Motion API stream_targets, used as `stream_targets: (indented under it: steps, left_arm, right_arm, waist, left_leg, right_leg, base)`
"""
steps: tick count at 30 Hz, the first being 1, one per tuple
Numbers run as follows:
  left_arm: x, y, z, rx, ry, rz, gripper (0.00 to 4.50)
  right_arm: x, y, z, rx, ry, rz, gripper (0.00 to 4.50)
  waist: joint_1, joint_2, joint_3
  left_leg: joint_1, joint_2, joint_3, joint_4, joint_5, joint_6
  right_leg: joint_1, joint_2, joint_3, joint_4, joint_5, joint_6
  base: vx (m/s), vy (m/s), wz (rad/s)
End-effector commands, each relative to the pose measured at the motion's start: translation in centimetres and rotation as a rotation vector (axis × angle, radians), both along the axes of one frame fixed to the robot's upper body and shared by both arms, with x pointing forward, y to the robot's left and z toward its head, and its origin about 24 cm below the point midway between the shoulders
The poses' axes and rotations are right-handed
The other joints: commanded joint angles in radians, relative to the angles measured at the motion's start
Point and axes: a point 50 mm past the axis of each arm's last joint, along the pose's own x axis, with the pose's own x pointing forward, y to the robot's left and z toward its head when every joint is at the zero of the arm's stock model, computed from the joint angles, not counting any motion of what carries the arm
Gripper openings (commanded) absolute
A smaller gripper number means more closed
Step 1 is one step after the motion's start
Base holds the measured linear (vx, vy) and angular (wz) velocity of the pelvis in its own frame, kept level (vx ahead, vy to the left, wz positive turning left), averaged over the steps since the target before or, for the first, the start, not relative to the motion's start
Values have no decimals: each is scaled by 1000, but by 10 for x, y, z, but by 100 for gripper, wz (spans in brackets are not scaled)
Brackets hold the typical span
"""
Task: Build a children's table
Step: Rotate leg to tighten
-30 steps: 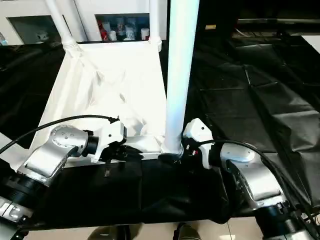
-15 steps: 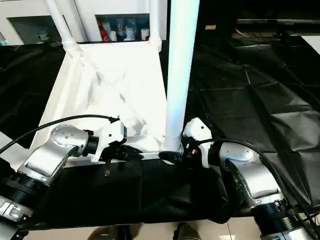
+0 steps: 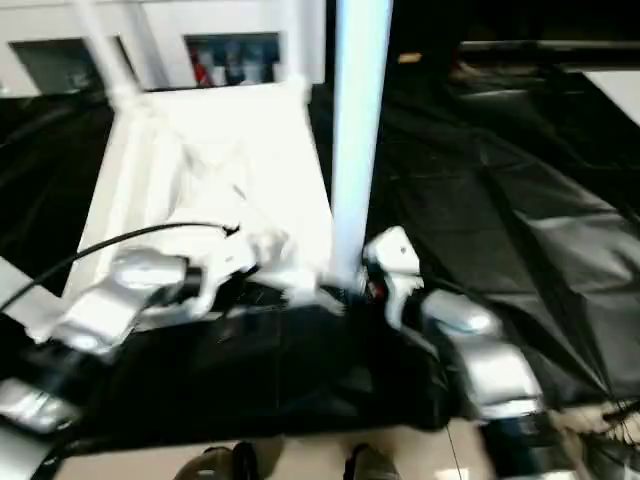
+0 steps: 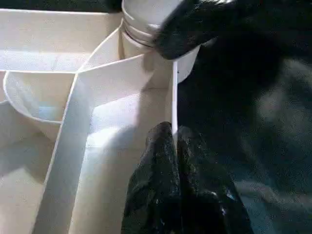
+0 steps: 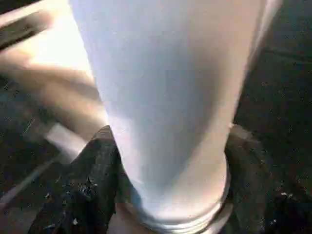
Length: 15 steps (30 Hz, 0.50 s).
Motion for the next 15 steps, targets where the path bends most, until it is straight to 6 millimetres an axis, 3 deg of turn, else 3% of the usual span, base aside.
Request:
stream_targets:
  steps: [1,3,4,5,6,7,8,9,10,11,12,13,14,15]
  left_arm:
    - [5,-19,-12,20,19,94,0]
    - [7,-24,-12,16,14,120,0]
    - [10,-30,-12,13,6,152,0]
    - [13,-38,-12,19,-8,178,0]
    - [14,-41,-12,21,-14,187,0]
    - [16,-46,-13,31,-26,194,0]
    - [16,-47,-14,41,-34,190,0]
    - [16,-49,-16,69,-54,175,0]
    - [16,-49,-17,77,-57,166,0]
    - [16,-48,-18,79,-57,163,0]
    - [15,-46,-18,78,-54,161,0]
    - [16,-46,-18,77,-54,162,0]
    - [16,-46,-18,77,-54,162,0]
    - [14,-42,-18,78,-47,144,0]
  right_arm:
    - [8,5,-19,60,111,-298,267]
    - [11,4,-20,56,108,-401,267]
    - [14,3,-22,63,116,-524,266]
    - [16,4,-26,88,143,-620,265]
    - [17,5,-27,85,148,-644,265]
    - [20,11,-26,73,143,-654,265]
    - [22,14,-25,64,134,-642,265]
    - [24,22,-22,56,114,-605,265]
    - [25,28,-20,80,103,-557,265]
    - [25,32,-17,101,85,-512,265]
    - [24,34,-13,113,54,-479,265]
    - [24,35,-11,116,41,-471,320]
    - [24,35,-11,116,41,-471,334]
    - [23,37,-2,147,-16,-409,334]
  waist:
    - [-9,-5,-48]
    - [-15,-1,-45]
    - [-20,5,-43]
    - [-23,17,-42]
    - [-24,23,-41]
    - [-19,33,-35]
    - [9,42,-41]
    - [15,28,-41]
    - [42,10,-41]
    - [22,-52,-33]
    - [23,-49,-30]
    - [29,-22,-29]
    - [18,-13,-36]
    - [8,-6,-46]
  left_leg:
    - [49,35,-56,-81,-539,-63]
    - [54,33,-64,-82,-583,-74]
    - [55,35,-76,-93,-637,-86]
    - [61,40,-80,-105,-709,-89]
    - [65,43,-82,-113,-749,-96]
    - [62,57,-76,-152,-838,-105]
    - [22,84,-53,-213,-879,-103]
    - [13,90,-42,-226,-871,-89]
    - [41,62,12,-223,-805,-104]
    - [185,-13,-11,41,-552,-62]
    - [163,-21,-41,79,-377,-17]
    - [11,-13,-109,23,-141,4]
    - [28,18,-104,-67,-265,-29]
    - [40,25,-103,-78,-368,-40]
  right_leg:
    - [0,-47,6,-110,-745,-86]
    - [-5,-46,-4,-121,-780,-68]
    - [8,-39,-22,-122,-751,-56]
    - [11,-31,-37,-124,-678,-60]
    - [13,-25,-47,-123,-636,-63]
    - [28,-1,-63,-95,-519,-76]
    - [77,7,-61,34,-313,-112]
    - [81,8,-48,61,-248,-100]
    - [37,8,-18,36,-386,-89]
    - [-111,-89,2,-206,-895,-39]
    - [-84,-144,31,-225,-1031,-39]
    - [86,-168,36,-138,-960,-51]
    - [60,-79,-20,-114,-760,-53]
    - [51,-42,-37,-94,-638,-68]
  base:
    - [-69,7,-10]
    - [-71,15,-12]
    - [-69,39,-16]
    - [-69,39,-16]
    - [-70,40,-8]
    - [-68,22,6]
    - [-68,22,6]
    - [-71,-9,16]
    - [-21,-76,28]
    - [-21,-76,28]
    - [59,-69,6]
    - [98,36,-36]
    - [98,36,-36]
    - [56,62,-25]
